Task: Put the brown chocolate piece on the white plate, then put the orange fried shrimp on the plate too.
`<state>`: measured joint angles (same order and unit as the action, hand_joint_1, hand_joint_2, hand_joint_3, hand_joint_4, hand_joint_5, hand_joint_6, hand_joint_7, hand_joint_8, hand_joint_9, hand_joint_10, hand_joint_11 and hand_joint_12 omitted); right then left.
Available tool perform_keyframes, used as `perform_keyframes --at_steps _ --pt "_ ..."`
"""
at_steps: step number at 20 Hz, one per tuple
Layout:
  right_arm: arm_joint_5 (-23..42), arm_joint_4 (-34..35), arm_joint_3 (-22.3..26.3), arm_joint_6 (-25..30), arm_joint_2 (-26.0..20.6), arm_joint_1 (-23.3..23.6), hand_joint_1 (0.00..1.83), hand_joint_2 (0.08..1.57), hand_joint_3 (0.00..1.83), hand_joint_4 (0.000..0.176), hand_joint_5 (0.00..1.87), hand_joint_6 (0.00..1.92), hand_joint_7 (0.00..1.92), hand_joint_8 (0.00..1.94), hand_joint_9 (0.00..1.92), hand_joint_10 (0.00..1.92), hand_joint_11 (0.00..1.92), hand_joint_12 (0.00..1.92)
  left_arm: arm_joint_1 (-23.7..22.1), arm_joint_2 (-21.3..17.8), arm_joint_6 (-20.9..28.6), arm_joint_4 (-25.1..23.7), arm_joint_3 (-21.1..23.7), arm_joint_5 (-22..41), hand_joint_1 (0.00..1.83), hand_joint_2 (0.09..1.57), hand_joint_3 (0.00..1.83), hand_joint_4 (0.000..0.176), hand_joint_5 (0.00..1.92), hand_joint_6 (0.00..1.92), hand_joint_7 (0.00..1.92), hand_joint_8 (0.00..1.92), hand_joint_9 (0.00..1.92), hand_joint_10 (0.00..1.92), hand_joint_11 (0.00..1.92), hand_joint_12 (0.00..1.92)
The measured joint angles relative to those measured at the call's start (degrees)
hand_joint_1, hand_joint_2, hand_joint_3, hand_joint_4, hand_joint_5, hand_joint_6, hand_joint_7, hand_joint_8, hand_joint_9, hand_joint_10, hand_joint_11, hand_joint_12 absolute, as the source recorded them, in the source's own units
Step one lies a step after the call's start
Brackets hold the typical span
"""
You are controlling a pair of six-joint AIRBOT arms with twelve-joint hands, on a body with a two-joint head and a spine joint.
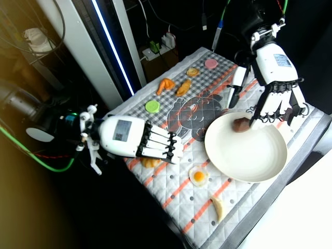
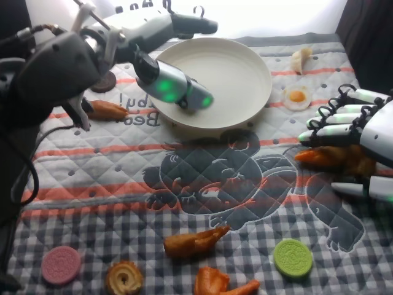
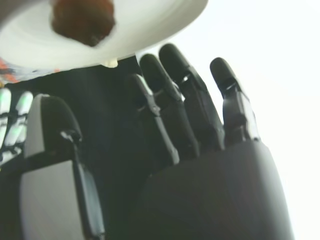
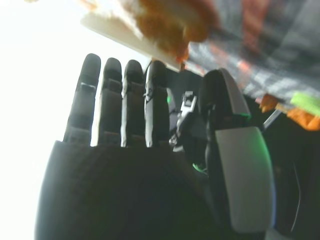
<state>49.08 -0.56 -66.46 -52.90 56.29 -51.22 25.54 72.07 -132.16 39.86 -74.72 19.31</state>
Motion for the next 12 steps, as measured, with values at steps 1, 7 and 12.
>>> perform_keyframes --at_steps 1,7,12 --pt "-0.57 0.13 -0.46 0.11 0.15 0.39 0.85 1.15 0.0 0.001 0.55 0.0 0.49 0.0 0.44 0.0 0.04 0.86 0.68 -0.81 0.04 -0.81 1.73 1.33 0.76 0.8 0.0 0.176 0.18 0.0 0.23 0.0 0.2 0.0 0.0 0.0" --pt "-0.85 1.38 -1.55 0.55 1.03 0.85 0.92 1.1 0.0 0.0 0.68 0.0 0.66 0.0 0.61 0.01 0.2 0.8 8.17 -11.89 11.06 -12.83 16.04 13.0 0.58 0.83 0.01 0.176 0.0 0.0 0.07 0.0 0.06 0.0 0.01 0.0" --pt "0.33 2.1 -1.79 0.35 1.31 1.22 1.36 1.07 0.0 0.0 0.99 0.78 1.08 0.82 1.07 1.07 0.91 1.28 17.18 -20.55 20.83 -18.93 26.34 27.56 0.78 0.82 0.01 0.164 0.0 0.0 0.02 0.0 0.03 0.0 0.05 0.02"
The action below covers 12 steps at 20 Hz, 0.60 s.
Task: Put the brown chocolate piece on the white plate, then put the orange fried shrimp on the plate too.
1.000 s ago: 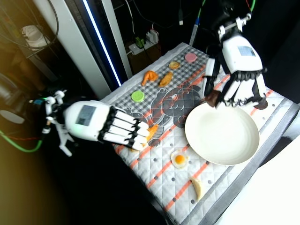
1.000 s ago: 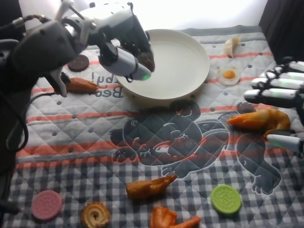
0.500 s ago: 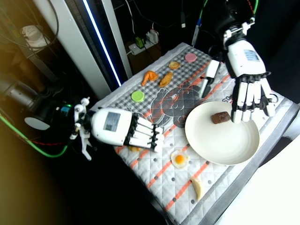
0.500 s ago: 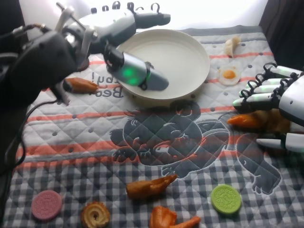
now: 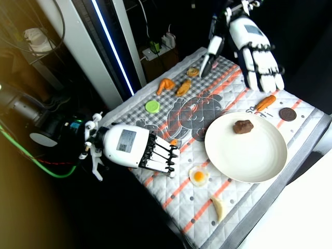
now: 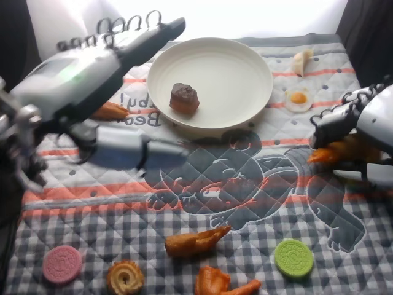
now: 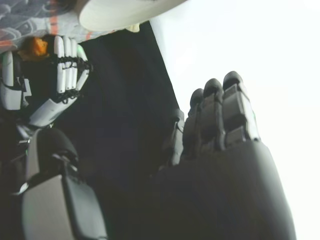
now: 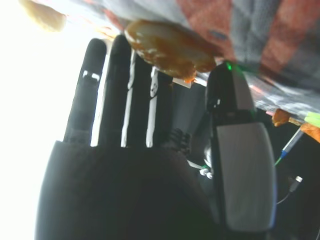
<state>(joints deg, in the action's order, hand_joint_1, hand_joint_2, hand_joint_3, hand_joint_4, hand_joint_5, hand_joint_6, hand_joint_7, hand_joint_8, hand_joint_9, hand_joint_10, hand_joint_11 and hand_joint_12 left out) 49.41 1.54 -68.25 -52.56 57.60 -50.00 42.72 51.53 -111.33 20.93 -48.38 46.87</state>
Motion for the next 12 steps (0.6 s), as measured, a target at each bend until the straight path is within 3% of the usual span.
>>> perform_keyframes --at_steps 1,2,4,5,6,7,8,9,10,11,12 --pt "0.07 0.44 0.0 0.04 0.0 0.11 1.36 1.07 0.0 0.0 0.99 0.78 1.08 0.82 1.07 1.07 0.91 1.28 1.27 -1.09 3.15 -0.52 0.39 1.22 0.78 0.82 0.01 0.164 0.0 0.0 0.02 0.0 0.03 0.0 0.05 0.02" --pt "0.04 0.44 0.02 0.07 -0.02 0.11 1.38 1.06 0.0 0.0 1.01 0.87 1.16 0.52 1.07 1.1 0.95 1.23 2.58 -2.16 6.47 -0.31 0.48 2.84 0.78 0.83 0.01 0.176 0.02 0.01 0.05 0.01 0.06 0.01 0.05 0.03" --pt "0.11 0.33 0.02 0.07 -0.2 0.11 1.39 1.07 0.0 0.0 1.0 0.89 1.13 0.55 1.04 1.14 0.93 1.24 3.89 -3.17 9.31 0.55 0.48 5.16 0.79 0.82 0.0 0.175 0.02 0.0 0.07 0.02 0.07 0.01 0.07 0.04" --pt "0.11 0.26 0.02 0.04 -0.26 0.52 1.27 1.12 0.0 0.0 1.11 0.51 0.89 1.36 0.88 1.42 0.83 1.75 4.2 -3.23 9.42 1.16 0.61 5.77 0.84 0.79 0.0 0.176 0.01 0.0 0.07 0.01 0.07 0.01 0.08 0.06" --pt "0.02 -0.07 0.02 0.04 -0.42 1.2 1.27 1.11 0.0 0.0 1.15 0.46 0.9 1.35 0.89 1.42 0.84 1.76 4.57 -3.28 9.44 1.09 0.7 5.88 0.83 0.79 0.0 0.176 0.01 0.0 0.07 0.01 0.07 0.0 0.02 0.3" --pt "-0.55 -0.52 0.04 -0.11 -0.63 1.66 1.27 1.11 0.0 0.0 1.15 0.46 0.9 1.35 0.89 1.42 0.84 1.76 4.81 -3.3 9.42 1.03 0.98 5.84 0.83 0.79 0.0 0.176 0.01 0.0 0.07 0.01 0.07 0.0 0.02 0.3" --pt "-1.68 -1.46 0.02 -0.83 -0.9 2.71 1.26 1.09 0.0 0.0 1.1 0.6 1.01 1.16 0.97 1.27 0.9 1.67 5.44 -3.91 9.49 1.22 1.64 5.81 0.79 0.8 0.0 0.174 0.03 0.0 0.08 0.0 0.09 0.01 0.0 0.51" --pt "-2.64 -1.77 0.02 -1.86 -0.96 3.91 1.26 1.09 0.0 0.0 1.07 0.66 1.04 1.12 1.04 1.23 0.97 1.62 6.08 -4.57 9.46 0.98 2.16 5.99 0.81 0.81 0.0 0.151 0.06 0.0 0.09 0.0 0.1 0.01 0.0 0.58" --pt "-3.74 -1.77 -0.04 -3.06 -0.96 5.4 1.26 1.09 0.0 0.0 1.07 0.65 1.04 1.1 1.04 1.17 0.97 1.59 6.93 -5.25 9.44 1.31 2.86 6.93 0.82 0.81 0.0 0.153 0.06 0.0 0.09 0.0 0.1 0.0 0.0 0.57" --pt "-4.7 -2.16 -0.37 -4.5 -0.76 7.65 1.24 1.08 0.0 0.0 1.02 0.85 1.12 0.84 1.11 0.97 0.98 1.4 8.11 -5.99 9.55 1.81 3.5 8.11 0.82 0.81 0.0 0.151 0.04 0.0 0.04 0.0 0.04 0.0 0.0 0.32" --pt "-4.87 -2.6 -0.87 -4.85 -0.22 9.46 1.24 1.08 0.0 0.0 1.02 0.85 1.12 0.84 1.11 0.97 0.98 1.4 8.98 -6.34 10.08 2.25 3.85 8.76 0.82 0.81 0.0 0.151 0.04 0.0 0.04 0.0 0.04 0.0 0.0 0.32"
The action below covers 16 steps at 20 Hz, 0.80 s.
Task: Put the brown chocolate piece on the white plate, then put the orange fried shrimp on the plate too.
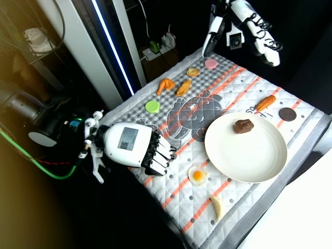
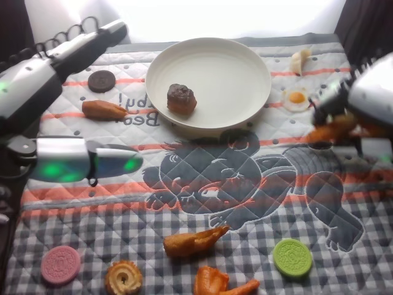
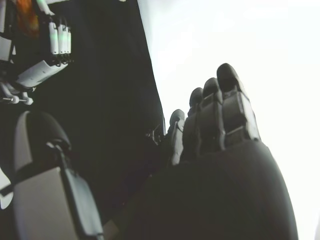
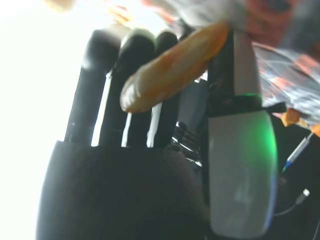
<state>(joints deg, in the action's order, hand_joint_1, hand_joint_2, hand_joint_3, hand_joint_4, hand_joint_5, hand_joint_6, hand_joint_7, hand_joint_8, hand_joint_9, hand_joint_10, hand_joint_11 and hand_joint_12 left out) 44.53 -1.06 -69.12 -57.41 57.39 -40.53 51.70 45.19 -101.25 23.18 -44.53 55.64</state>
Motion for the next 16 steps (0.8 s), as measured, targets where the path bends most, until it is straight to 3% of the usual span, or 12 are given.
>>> perform_keyframes --at_steps 3,5,6,7,9,10,11,12,13,14,15,16 --pt "-0.46 -1.84 -2.58 -0.15 3.32 5.4 1.38 1.06 0.0 0.0 0.99 0.89 1.17 0.53 1.06 1.12 0.92 1.31 2.95 -0.37 7.3 0.13 0.11 2.21 0.78 0.82 0.0 0.136 0.03 0.0 0.05 0.0 0.03 0.0 0.0 0.22" --pt "-2.1 -2.6 -4.52 -0.13 6.19 8.17 1.38 1.08 0.0 0.0 0.96 0.92 1.1 0.74 0.98 1.16 0.69 1.26 4.48 -0.37 13.16 -0.22 -0.98 2.8 0.77 0.81 0.0 0.132 0.02 0.0 0.06 0.0 0.04 0.0 0.0 0.23" --pt "-3.63 -2.82 -6.1 -0.13 8.02 10.05 1.29 1.09 0.0 0.0 1.08 0.65 1.03 1.09 0.88 1.18 0.64 1.56 5.03 -0.37 16.35 -0.17 -1.9 3.13 0.8 0.81 0.0 0.114 0.03 0.0 0.07 0.0 0.05 0.0 0.0 0.3" --pt "-5.07 -3.04 -7.58 -0.13 9.57 11.82 1.37 1.09 0.0 0.0 0.97 0.89 1.08 0.8 0.99 1.12 0.75 1.18 5.27 -0.37 18.45 -0.02 -2.4 3.43 0.8 0.82 0.0 0.123 0.03 0.0 0.07 0.0 0.06 0.01 0.0 0.31" --pt "-7.21 -3.34 -10.23 -0.22 12.52 15.02 1.38 1.07 0.0 0.0 0.95 0.91 1.12 0.7 1.02 1.09 0.81 1.05 6.08 -0.37 21.0 -0.04 -2.84 3.98 0.8 0.83 0.01 0.126 0.02 0.0 0.07 0.0 0.05 0.0 0.0 0.31" --pt "-8.04 -4.15 -11.82 -0.22 14.82 16.57 1.29 1.07 0.0 0.0 0.98 0.87 1.18 0.72 1.21 0.87 1.08 1.19 6.32 -0.35 21.88 -0.5 -3.04 3.74 0.78 0.82 0.0 0.134 0.02 0.0 0.06 0.0 0.05 0.0 0.0 0.29" --pt "-8.5 -4.31 -12.17 -0.2 15.45 16.85 1.29 1.07 0.0 0.0 0.98 0.87 1.18 0.72 1.21 0.87 1.08 1.19 6.32 -0.31 21.9 -0.48 -3.1 3.61 0.78 0.82 0.0 0.134 0.02 0.0 0.06 0.0 0.05 0.0 0.0 0.29" --pt "-10.29 -5.14 -13.33 -0.2 17.57 17.44 1.17 1.11 0.01 0.0 0.94 1.01 0.98 0.24 0.91 0.64 0.77 1.1 6.32 0.07 22.14 -0.48 -3.43 3.61 0.75 0.82 0.0 0.131 0.02 0.0 0.07 0.0 0.08 0.01 0.0 0.4" --pt "-11.47 -5.49 -13.53 -0.15 18.23 17.66 1.17 1.11 0.01 0.0 0.94 1.01 0.98 0.24 0.91 0.64 0.77 1.1 6.32 0.07 22.29 -0.7 -3.45 3.39 0.75 0.82 0.0 0.131 0.02 0.0 0.07 0.0 0.08 0.01 0.0 0.4" --pt "-12.68 -6.12 -13.6 -0.24 18.47 17.79 0.79 0.97 0.0 0.083 0.33 0.08 0.45 0.02 0.51 0.15 0.23 1.03 6.32 0.31 22.91 -1.4 -3.63 3.23 0.75 0.82 0.0 0.128 0.02 0.0 0.06 0.0 0.07 0.0 0.0 0.38" --pt "-13.38 -6.1 -13.75 -0.37 18.4 18.08 0.64 0.89 0.0 0.141 0.06 0.01 0.17 0.0 0.27 0.03 0.05 1.09 6.32 0.52 23.78 -1.81 -4.04 3.06 0.77 0.82 0.0 0.126 0.01 0.0 0.04 0.0 0.06 0.0 0.0 0.35" --pt "-13.4 -5.81 -13.79 -0.37 18.18 18.21 0.64 0.89 0.0 0.141 0.06 0.01 0.17 0.0 0.27 0.03 0.05 1.09 6.29 0.72 24.44 -1.88 -4.28 3.02 0.77 0.82 0.0 0.126 0.01 0.0 0.04 0.0 0.06 0.0 0.0 0.35"
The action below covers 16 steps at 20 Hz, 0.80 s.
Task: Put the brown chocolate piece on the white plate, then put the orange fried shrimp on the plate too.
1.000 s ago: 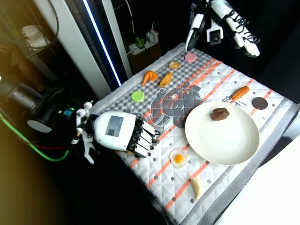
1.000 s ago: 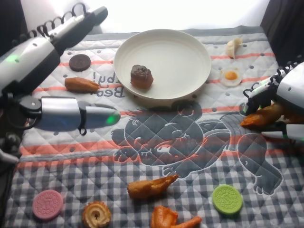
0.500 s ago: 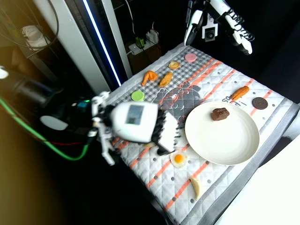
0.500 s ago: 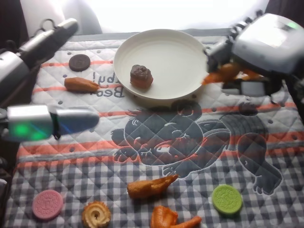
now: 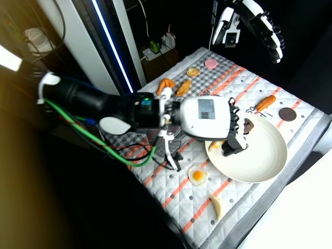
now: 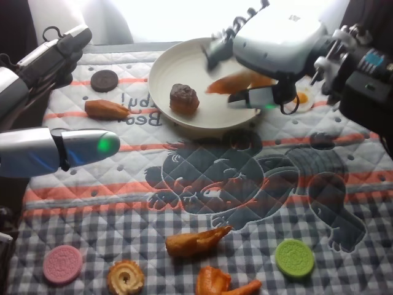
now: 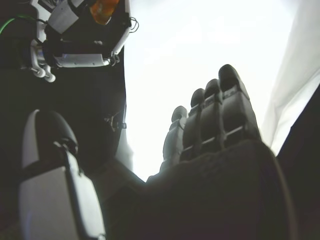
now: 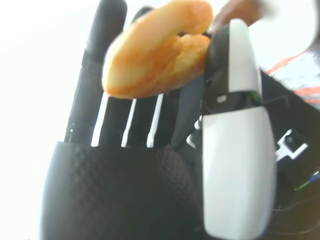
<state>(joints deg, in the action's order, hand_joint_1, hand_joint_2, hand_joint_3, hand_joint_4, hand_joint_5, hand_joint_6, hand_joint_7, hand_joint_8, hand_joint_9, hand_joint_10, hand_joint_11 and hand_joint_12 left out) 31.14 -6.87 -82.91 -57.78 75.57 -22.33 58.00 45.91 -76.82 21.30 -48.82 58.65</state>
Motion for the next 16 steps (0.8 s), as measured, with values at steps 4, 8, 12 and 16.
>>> perform_keyframes --at_steps 4,8,12,16 --pt "1.09 0.59 1.51 -0.28 -0.92 0.26 0.52 0.85 0.0 0.174 0.0 0.0 0.0 0.0 0.07 0.01 0.0 0.43 0.02 0.04 2.12 -0.13 -0.24 0.09 0.73 0.81 0.0 0.145 0.0 0.0 0.03 0.0 0.03 0.0 0.0 0.26" --pt "8.46 2.08 8.61 -0.2 -7.82 -4.07 0.48 0.86 0.0 0.174 0.0 0.0 0.0 0.0 0.0 0.0 0.0 0.0 0.63 0.04 11.43 -1.7 -3.26 1.44 0.72 0.8 0.0 0.114 0.01 0.0 0.02 0.0 0.0 0.0 0.0 0.14" --pt "17.35 9.57 13.86 -0.66 -16.24 -13.73 0.45 0.85 0.0 0.176 0.0 0.0 0.0 0.0 0.0 0.0 0.0 0.0 0.61 -0.02 13.81 -2.99 -3.93 3.48 0.76 0.82 0.0 0.118 0.02 0.0 0.0 0.0 0.0 0.0 0.0 0.0" --pt "31.04 11.13 20.28 -0.57 -21.14 -23.21 0.6 0.89 0.01 0.16 0.0 0.0 0.0 0.0 0.0 0.0 0.0 0.0 1.62 -0.04 21.59 -5.66 -4.83 9.92 0.72 0.81 0.0 0.173 0.02 0.01 0.04 0.01 0.02 0.01 0.0 0.0"
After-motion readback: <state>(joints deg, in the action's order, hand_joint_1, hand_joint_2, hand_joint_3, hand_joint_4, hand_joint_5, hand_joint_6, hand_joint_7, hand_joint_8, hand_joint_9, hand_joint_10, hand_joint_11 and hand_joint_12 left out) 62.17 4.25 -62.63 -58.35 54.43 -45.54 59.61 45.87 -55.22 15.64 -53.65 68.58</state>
